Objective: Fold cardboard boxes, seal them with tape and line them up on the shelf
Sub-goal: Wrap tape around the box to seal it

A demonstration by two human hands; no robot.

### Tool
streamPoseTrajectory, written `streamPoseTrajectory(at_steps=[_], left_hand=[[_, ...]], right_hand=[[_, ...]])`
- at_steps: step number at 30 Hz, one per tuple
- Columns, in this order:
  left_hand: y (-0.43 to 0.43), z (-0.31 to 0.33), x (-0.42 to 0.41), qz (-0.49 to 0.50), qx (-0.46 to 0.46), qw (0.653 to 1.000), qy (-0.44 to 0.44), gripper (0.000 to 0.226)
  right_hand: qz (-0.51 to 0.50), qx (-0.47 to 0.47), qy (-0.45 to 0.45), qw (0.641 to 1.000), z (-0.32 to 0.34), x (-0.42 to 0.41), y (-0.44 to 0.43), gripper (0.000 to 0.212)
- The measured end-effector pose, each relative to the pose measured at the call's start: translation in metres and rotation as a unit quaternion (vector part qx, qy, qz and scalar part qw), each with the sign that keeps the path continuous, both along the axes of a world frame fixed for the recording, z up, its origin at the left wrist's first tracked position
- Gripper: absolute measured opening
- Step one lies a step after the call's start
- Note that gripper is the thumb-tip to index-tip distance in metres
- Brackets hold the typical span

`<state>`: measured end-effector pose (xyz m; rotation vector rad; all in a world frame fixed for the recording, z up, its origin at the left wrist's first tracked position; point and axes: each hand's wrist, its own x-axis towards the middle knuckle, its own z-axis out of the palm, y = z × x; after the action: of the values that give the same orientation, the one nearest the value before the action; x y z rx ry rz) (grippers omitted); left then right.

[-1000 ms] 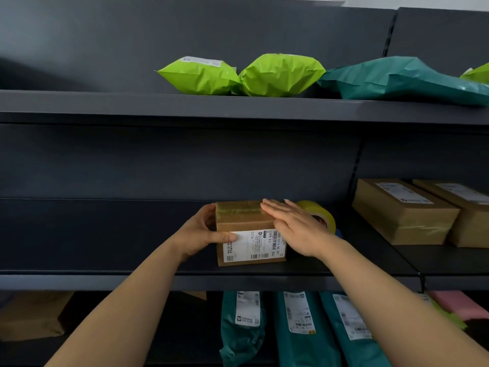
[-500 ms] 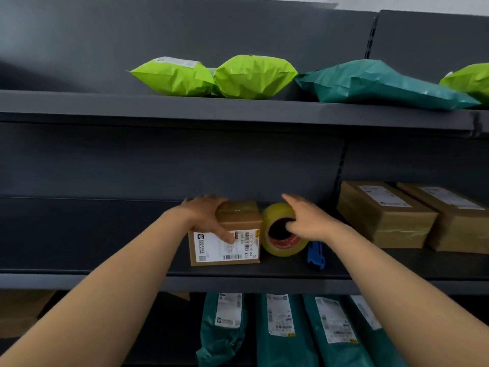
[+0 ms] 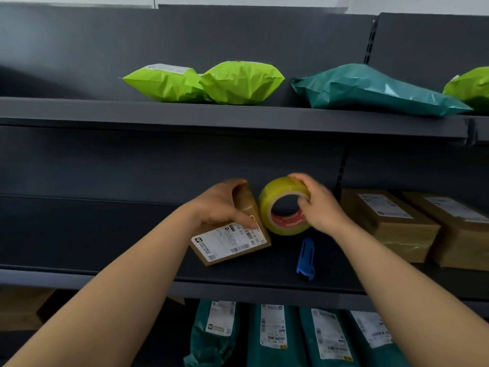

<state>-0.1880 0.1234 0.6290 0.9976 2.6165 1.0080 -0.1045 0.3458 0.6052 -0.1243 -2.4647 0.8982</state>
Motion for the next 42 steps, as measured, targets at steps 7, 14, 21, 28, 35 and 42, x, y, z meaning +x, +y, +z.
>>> streamPoseTrajectory(at_steps=[7,14,21,28,35,42], left_hand=[[-0.023,-0.028,0.002,0.013,0.244,0.961,-0.127,0.123],[-0.048,-0.041,-0.007,-0.010,0.324,0.929,-0.177,0.118],[-0.079,-0.054,-0.012,-0.016,0.373,0.900,-0.227,0.107],[-0.097,-0.065,-0.014,-0.010,0.391,0.887,-0.245,0.105],[-0.103,-0.070,-0.013,-0.013,0.400,0.886,-0.236,0.101],[-0.111,-0.065,-0.015,-0.008,0.348,0.914,-0.209,0.105]], right_hand=[[0.032,-0.014,0.029,0.999,0.016,-0.003,0.016,0.052],[0.056,0.048,0.004,0.997,0.031,-0.019,0.005,0.055],[0.037,0.131,-0.020,0.990,0.026,-0.014,0.012,0.057],[0.037,0.121,-0.044,0.991,-0.002,-0.025,-0.008,0.056],[0.036,0.123,-0.052,0.990,-0.016,-0.021,-0.020,0.058],[0.028,0.114,-0.071,0.991,-0.036,-0.019,-0.027,0.058]])
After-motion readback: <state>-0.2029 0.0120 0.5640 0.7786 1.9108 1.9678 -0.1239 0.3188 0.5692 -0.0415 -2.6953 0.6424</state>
